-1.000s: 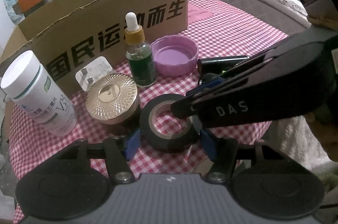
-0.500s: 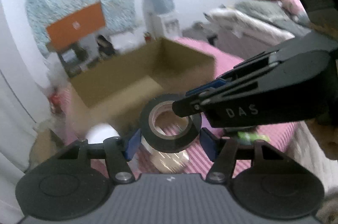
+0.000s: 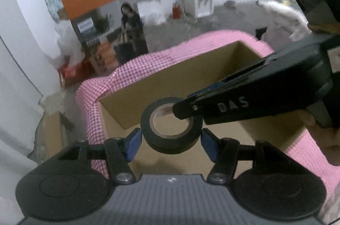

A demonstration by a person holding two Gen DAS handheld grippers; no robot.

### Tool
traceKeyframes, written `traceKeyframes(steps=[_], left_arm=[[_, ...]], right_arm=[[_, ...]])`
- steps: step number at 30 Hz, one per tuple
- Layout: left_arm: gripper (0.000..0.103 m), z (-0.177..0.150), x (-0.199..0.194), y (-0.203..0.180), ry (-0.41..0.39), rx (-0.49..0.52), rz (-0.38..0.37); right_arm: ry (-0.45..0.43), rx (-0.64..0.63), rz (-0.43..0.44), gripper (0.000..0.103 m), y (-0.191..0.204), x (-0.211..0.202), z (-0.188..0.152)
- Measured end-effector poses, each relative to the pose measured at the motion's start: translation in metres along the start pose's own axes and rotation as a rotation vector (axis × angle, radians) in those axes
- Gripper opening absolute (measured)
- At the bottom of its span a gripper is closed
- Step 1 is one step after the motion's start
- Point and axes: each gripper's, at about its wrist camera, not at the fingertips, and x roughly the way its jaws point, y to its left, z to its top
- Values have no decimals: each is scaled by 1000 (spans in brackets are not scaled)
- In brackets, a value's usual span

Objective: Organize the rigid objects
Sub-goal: 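Carry the tape roll into the cardboard box with the right gripper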

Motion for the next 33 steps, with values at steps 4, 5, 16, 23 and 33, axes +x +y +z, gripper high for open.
traceKeyframes(steps=[4, 5, 16, 23, 33], left_arm=[[62, 15, 46, 8, 97, 11, 0], [62, 19, 58, 10, 124, 11, 1], [62, 22, 113, 12, 279, 60, 61], [62, 20, 128, 8, 324, 76, 80], [63, 18, 130, 5, 336, 90, 99]], right_arm=[[109, 91, -6, 17, -30, 52, 18], [131, 113, -7, 17, -37, 63, 21], [278, 242, -15, 17, -66, 141, 19], [313, 265, -19, 19, -71, 167, 14], [294, 287, -10, 19, -75, 167, 12]])
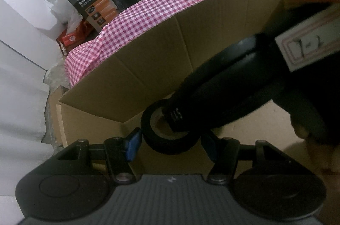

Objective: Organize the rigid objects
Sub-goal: 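Carry the tape roll into the cardboard box with the right gripper, then open the right gripper to release the tape in the box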

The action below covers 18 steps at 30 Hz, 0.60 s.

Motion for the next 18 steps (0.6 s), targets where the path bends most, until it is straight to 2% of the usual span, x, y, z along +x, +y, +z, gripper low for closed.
traceKeyframes(steps=[7, 12, 16, 18], left_arm=[[66, 0, 5, -2, 5, 16, 16], [72, 0, 2, -3, 2, 18, 12], [72, 0, -1, -4, -2, 20, 26], [81, -1, -6, -4, -12, 13, 32]], right_arm=[[-7, 21, 19, 19, -6, -7, -5], [-13, 34, 24, 20, -7, -8, -5], [-15, 58, 38, 20, -11, -8, -5], [-17, 63, 47, 22, -11, -12, -7]])
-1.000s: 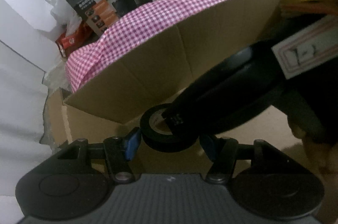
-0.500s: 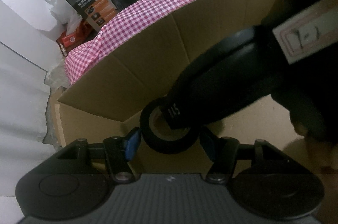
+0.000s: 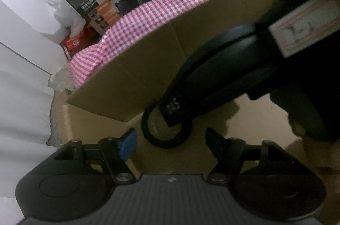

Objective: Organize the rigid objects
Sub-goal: 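Open the right gripper to release the tape in the box, then move the right tool back to the black key fob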

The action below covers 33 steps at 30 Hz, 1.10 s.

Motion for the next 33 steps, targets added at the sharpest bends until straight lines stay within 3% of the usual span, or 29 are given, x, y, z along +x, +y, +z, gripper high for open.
traceKeyframes(steps=[4, 11, 15, 18, 22, 25, 33], left_arm=[[82, -6, -25, 6, -65, -26, 9], [83, -32, -97, 17, -215, -66, -3], [93, -63, -146, 15, -331, -73, -13], [93, -89, -178, 6, -412, -76, -41], [95, -131, -202, -17, -464, -83, -106], [95, -163, -201, -39, -478, -102, -172], [95, -227, -146, -94, -415, -152, -280]], right_arm=[[-48, -14, 34, 25, 10, -27, -4], [-232, -103, 106, 29, 28, -130, -34], [-332, -157, 155, 30, 27, -194, -75], [-393, -192, 183, 33, 21, -236, -116], [-438, -221, 203, 41, 2, -276, -176], [-454, -216, 192, 42, -13, -286, -226], [-455, -131, 53, 42, -53, -245, -321]])
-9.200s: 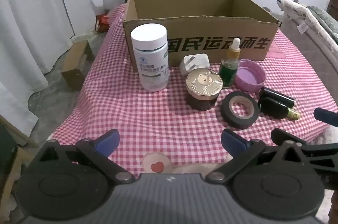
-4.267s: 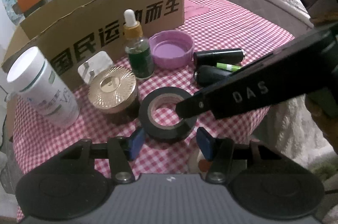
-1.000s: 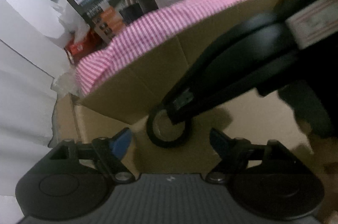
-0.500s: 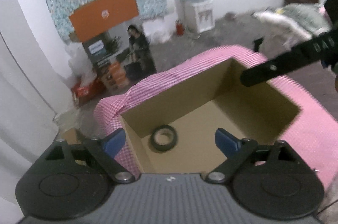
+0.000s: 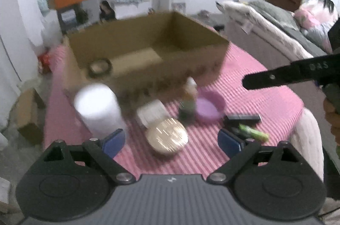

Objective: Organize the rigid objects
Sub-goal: 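Move the right tool back to the black key fob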

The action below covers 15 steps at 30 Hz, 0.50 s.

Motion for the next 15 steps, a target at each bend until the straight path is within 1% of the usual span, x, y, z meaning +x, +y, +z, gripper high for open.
traceKeyframes(steps=[2, 4, 6, 7, 9, 10, 11, 12, 14, 15], left_arm=[[94, -11, 14, -9, 24, 3, -19], [90, -21, 23, -21, 42, 19, -35], [83, -26, 34, -33, 53, 45, -58], [82, -27, 39, -38, 56, 56, -71], [74, -30, 47, -47, 68, 73, -99], [72, -31, 51, -51, 73, 78, -117], [71, -32, 54, -54, 78, 81, -132], [67, -33, 58, -58, 88, 85, -150], [59, -35, 63, -66, 104, 93, -174], [58, -37, 66, -71, 111, 96, -183]], right_arm=[[4, 6, -63, 42, -10, 2, -15], [24, 24, -109, 42, -19, 6, -29], [57, 41, -109, 40, -22, 10, -38], [73, 35, -107, 38, -21, 13, -42], [98, 4, -115, 37, -17, 20, -46], [107, -15, -122, 36, -15, 22, -47], [114, -31, -129, 34, -14, 25, -46], [127, -45, -136, 31, -14, 30, -47], [155, -48, -144, 29, -17, 41, -42], [172, -47, -149, 27, -19, 46, -42]])
